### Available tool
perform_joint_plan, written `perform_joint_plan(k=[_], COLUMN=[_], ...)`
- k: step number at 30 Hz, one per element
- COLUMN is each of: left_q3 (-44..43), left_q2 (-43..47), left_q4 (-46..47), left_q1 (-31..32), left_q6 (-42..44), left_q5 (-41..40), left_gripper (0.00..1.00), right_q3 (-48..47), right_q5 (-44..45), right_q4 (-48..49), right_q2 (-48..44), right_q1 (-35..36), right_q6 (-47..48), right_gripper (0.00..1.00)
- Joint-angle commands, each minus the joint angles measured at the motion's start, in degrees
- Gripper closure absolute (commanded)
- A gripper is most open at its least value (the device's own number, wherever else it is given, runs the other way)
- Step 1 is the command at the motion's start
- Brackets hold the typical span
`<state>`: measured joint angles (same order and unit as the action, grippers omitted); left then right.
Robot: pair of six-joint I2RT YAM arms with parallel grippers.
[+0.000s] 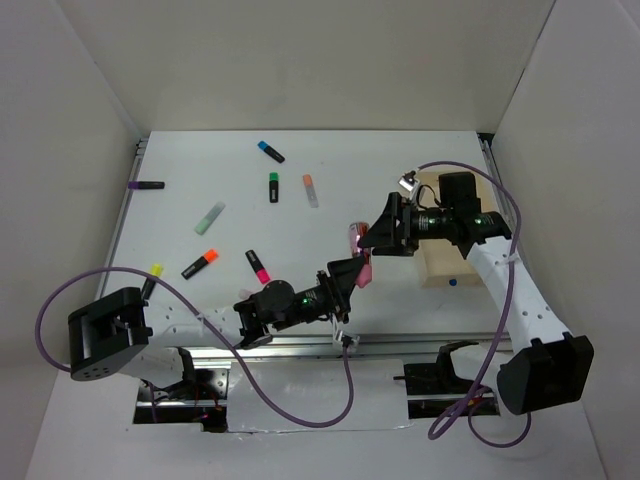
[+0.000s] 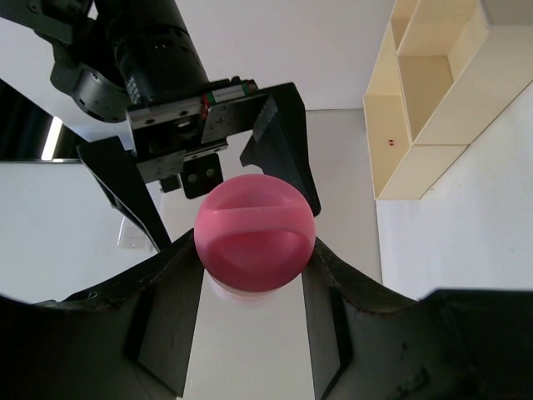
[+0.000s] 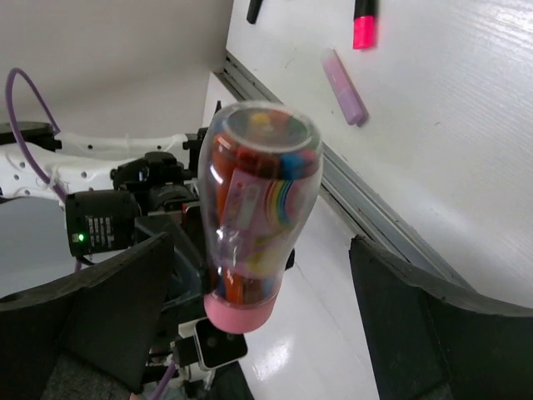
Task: Sort the stationery into containers
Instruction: Pass the stationery from the left arm to the right
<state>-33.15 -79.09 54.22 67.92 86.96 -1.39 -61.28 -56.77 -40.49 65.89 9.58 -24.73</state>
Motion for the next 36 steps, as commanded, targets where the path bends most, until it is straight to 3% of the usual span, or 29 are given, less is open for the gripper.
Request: perform_joint_plan(k=[1, 6, 12, 20, 23, 24, 26, 27, 28, 29, 31, 32, 36], left_q3=[-2.4, -3.2, -2.8, -2.9, -2.4, -2.2, -2.0, -1.7, -1.7, -1.3, -0.4, 0.0, 1.8], left_q2=[0.3, -0.2, -0.7, -1.1, -1.2, -1.1, -1.1, -0.9, -0.7, 0.2, 2.2, 3.1, 8.6], left_q4=[6.5, 7.0, 7.7, 7.3, 8.1, 8.4, 9.2, 9.4, 9.7, 9.6, 8.5, 7.7, 2.5], left_q1=[0.7, 0.8, 1.0, 0.9, 1.0, 1.0, 1.0, 1.0, 1.0, 0.9, 1.0, 1.0, 0.9], left_q6=[0.7, 0.2, 1.0, 0.6, 0.8, 0.8, 0.2, 0.0, -0.6, -1.2, -2.5, -3.0, -7.7], left_q5=[0.2, 0.3, 0.9, 0.9, 0.9, 0.9, 0.6, 0.3, 0.0, -0.2, -0.5, -0.7, -2.5], left_gripper=[1.0, 1.0, 1.0, 1.0, 1.0, 0.99, 0.87, 0.65, 0.54, 0.36, 0.26, 0.16, 0.01], right_q3=[-0.5, -0.9, -1.7, -0.8, -1.1, -1.6, -2.7, -4.0, -4.6, -5.3, -6.9, -7.4, -10.5], right_q5=[-1.1, -1.9, -3.9, -6.2, -6.2, -6.6, -6.3, -5.2, -4.6, -4.1, -4.0, -4.1, -3.7], right_q4=[5.5, 7.6, 9.5, 10.8, 10.9, 11.0, 10.1, 8.9, 8.2, 7.6, 4.9, 4.1, -4.4], right_q2=[1.3, 2.8, 3.8, 4.1, 4.4, 4.4, 4.9, 4.8, 4.9, 4.8, 5.1, 5.2, 5.1], right_q1=[1.0, 1.4, 1.5, 2.2, 2.3, 2.3, 2.2, 2.0, 1.2, 0.8, -2.0, -3.0, -8.3], right_q6=[-2.8, -4.4, -5.8, -6.5, -6.2, -6.0, -5.1, -3.6, -2.8, -2.2, 0.0, 1.4, 8.3], right_gripper=[0.08, 0.14, 0.35, 0.37, 0.47, 0.6, 0.73, 0.85, 0.92, 0.97, 1.0, 1.0, 1.0])
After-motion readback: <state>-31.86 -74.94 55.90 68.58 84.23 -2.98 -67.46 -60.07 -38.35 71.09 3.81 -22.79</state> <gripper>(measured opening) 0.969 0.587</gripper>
